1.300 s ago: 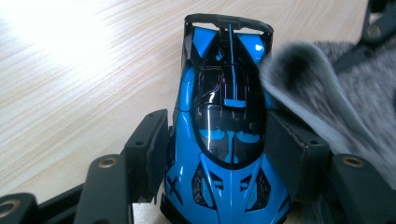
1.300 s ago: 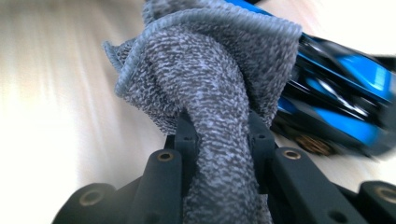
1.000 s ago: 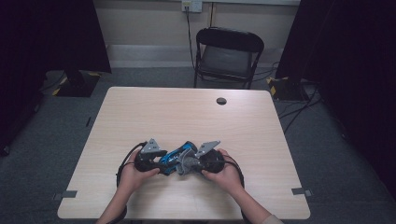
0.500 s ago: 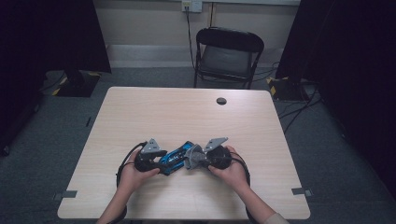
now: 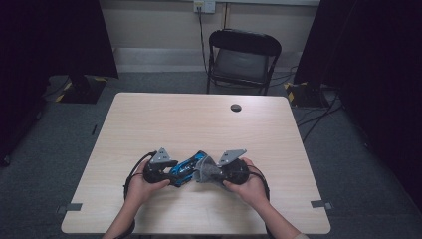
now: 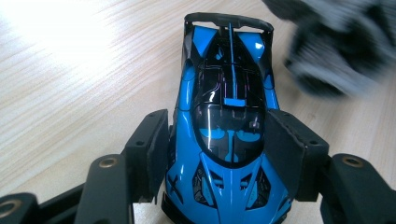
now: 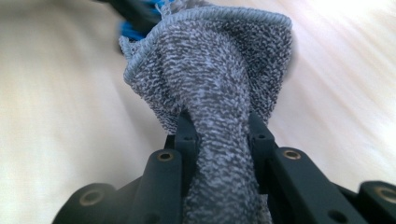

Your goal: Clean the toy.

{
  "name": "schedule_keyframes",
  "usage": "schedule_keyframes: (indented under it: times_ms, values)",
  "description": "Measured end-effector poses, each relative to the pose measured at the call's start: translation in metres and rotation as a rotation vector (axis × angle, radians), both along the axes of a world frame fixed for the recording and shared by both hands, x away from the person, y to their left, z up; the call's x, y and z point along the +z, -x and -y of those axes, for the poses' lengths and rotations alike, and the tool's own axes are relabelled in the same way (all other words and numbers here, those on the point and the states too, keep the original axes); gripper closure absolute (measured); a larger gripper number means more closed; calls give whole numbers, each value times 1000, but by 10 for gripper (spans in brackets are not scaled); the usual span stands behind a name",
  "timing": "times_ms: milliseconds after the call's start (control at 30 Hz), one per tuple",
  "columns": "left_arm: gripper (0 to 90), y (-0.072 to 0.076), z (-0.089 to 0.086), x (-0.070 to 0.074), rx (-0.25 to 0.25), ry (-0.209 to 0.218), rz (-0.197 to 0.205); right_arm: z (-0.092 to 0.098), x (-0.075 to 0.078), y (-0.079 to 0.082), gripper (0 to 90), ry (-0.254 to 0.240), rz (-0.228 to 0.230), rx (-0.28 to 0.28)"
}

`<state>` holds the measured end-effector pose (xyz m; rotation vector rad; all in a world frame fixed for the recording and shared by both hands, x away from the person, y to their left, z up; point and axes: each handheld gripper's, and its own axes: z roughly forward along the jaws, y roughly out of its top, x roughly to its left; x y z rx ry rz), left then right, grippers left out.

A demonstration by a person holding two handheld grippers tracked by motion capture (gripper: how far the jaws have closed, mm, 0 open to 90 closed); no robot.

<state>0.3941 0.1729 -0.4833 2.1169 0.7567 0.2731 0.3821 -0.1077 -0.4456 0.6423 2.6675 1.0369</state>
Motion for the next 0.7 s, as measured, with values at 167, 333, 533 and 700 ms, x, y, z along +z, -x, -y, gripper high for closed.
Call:
schedule_keyframes:
  times_ms: [167,333,533,700]
  values:
    - [410,0,0,0,1,-5,2,-23,0,16,724,-17,-3,89]
    - [410,0,0,0,4,0,2,-49,-9,23,724,-4,-20,147]
    - [410,0,-1,-1,-4,4,6,-66,-24,17,723,7,-26,131]
    - [411,1,-1,-1,-3,8,3,-63,-25,9,723,3,-31,99]
